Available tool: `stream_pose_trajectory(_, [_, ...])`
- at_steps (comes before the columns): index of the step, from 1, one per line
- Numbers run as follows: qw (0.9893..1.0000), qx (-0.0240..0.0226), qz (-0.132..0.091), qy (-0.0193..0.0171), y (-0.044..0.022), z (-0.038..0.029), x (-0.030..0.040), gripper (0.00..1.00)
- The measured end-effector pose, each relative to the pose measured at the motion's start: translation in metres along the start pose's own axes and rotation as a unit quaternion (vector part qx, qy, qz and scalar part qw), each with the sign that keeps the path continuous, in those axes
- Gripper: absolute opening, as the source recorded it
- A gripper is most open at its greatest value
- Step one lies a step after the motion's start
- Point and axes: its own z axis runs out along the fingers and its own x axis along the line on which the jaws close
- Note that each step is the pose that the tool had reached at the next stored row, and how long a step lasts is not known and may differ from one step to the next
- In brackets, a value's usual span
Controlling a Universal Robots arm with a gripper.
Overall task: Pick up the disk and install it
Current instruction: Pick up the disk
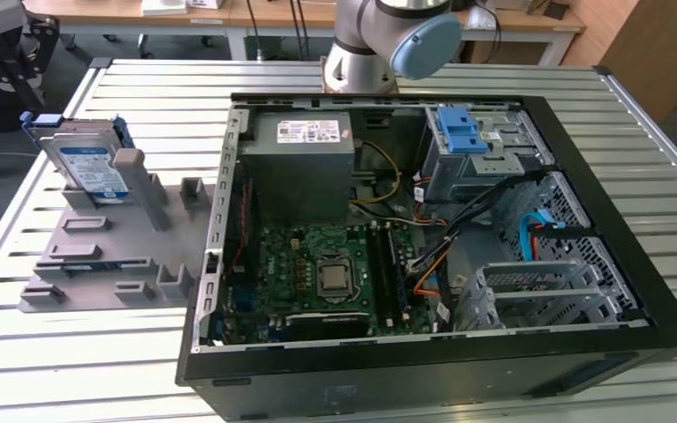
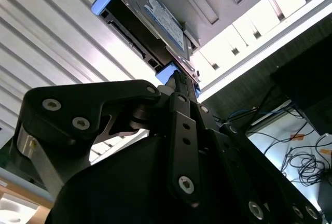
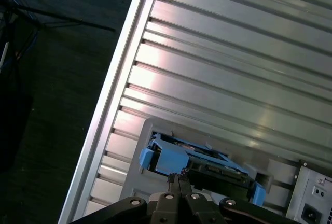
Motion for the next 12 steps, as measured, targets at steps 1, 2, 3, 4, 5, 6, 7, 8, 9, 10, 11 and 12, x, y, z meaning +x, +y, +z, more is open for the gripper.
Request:
stream_pose_trajectory(1, [1.0000,0.0000,-0.001,0.0000,0.0000,0.0000,0.0001,0.11])
stream_pose_trajectory(2, [1.0000,0.0000,-0.002,0.0001,0.0000,0.0000,0.0001,0.11])
stream_pose_trajectory(3, [1.0000,0.0000,-0.002,0.0001,0.0000,0.0000,0.0001,0.11])
stream_pose_trajectory(4, [1.0000,0.0000,-0.003,0.0001,0.0000,0.0000,0.0002,0.11])
stream_pose_trajectory(5, [1.0000,0.0000,-0.004,0.0002,0.0000,0.0000,0.0002,0.11])
stream_pose_trajectory(6, [1.0000,-0.0001,-0.005,0.0002,0.0000,0.0000,0.0002,0.11])
stream_pose_trajectory(7, [1.0000,-0.0001,-0.006,0.0002,0.0001,0.0000,0.0003,0.11])
stream_pose_trajectory(8, [1.0000,-0.0001,-0.007,0.0003,0.0001,0.0000,0.0003,0.11])
stream_pose_trajectory(9, [1.0000,-0.0001,-0.008,0.0003,0.0001,0.0000,0.0003,0.11])
stream_pose_trajectory(10, [1.0000,-0.0001,-0.009,0.0004,0.0001,0.0000,0.0003,0.11])
stream_pose_trajectory(11, [1.0000,-0.0001,-0.009,0.0004,0.0001,0.0000,0.0004,0.11])
stream_pose_trajectory(12, [0.9999,-0.0001,-0.010,0.0004,0.0001,0.0000,0.0004,0.11])
